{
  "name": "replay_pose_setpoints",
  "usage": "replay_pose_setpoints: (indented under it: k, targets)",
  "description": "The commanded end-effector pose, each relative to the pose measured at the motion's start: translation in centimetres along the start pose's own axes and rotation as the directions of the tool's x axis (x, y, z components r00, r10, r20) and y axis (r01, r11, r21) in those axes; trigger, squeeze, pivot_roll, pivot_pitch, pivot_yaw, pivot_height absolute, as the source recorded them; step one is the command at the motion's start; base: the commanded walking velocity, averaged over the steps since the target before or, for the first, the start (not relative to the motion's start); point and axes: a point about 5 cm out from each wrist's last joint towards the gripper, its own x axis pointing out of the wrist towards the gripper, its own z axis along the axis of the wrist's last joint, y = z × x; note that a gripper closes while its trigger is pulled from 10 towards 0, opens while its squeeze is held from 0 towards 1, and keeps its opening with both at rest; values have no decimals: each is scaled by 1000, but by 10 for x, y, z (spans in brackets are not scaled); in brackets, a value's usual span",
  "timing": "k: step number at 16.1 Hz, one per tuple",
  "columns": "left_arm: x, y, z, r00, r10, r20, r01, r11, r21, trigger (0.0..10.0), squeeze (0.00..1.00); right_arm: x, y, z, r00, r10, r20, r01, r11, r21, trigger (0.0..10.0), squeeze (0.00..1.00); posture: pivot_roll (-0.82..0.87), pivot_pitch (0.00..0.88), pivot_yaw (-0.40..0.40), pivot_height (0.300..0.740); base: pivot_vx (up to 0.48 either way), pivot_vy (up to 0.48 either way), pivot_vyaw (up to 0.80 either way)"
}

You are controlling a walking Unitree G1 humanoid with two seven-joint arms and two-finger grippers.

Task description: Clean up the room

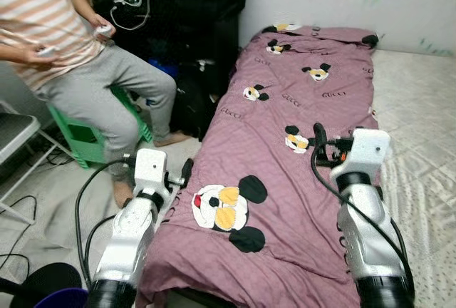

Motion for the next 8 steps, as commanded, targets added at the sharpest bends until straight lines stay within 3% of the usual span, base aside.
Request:
replay_pose_setpoints:
  k: [1,3,5,8]
  targets:
    - [1,5,-2,999,37,-9,-37,999,-16,10000,0,8,10,0,999,31,-13,-31,999,18,10000,0,-43,0,98,740,0,0,0]
    - [3,8,-9,996,84,-26,-84,996,16,10000,0,20,27,-1,995,95,-34,-95,995,0,10000,0,-58,0,122,740,0,0,0]
    - [6,13,-10,994,106,-15,-104,992,64,10000,0,29,32,-7,991,114,-74,-115,993,-19,10000,0,-53,0,137,740,0,0,0]
    - [17,22,-2,996,91,6,-92,995,31,10000,0,40,44,-21,974,167,-155,-185,977,-108,10000,0,-42,0,132,740,0,0,0]
